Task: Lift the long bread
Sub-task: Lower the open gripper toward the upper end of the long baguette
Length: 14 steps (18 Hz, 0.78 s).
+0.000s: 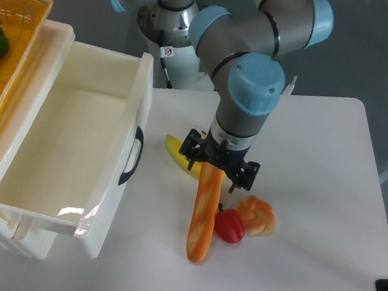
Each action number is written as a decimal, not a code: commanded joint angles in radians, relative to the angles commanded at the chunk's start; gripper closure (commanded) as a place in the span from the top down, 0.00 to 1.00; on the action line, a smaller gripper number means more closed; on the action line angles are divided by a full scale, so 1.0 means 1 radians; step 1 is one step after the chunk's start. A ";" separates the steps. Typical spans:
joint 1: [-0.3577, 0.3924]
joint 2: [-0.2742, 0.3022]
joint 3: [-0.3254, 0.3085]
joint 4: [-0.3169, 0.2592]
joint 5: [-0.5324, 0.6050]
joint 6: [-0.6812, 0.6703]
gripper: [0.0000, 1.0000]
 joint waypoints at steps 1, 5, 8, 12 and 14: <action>0.000 0.000 -0.002 0.003 0.000 0.002 1.00; -0.003 -0.008 -0.003 0.006 0.003 0.009 1.00; -0.009 -0.009 -0.023 0.002 0.020 0.003 1.00; -0.009 -0.012 -0.052 0.009 0.020 -0.076 1.00; -0.015 -0.018 -0.064 0.023 0.023 -0.084 1.00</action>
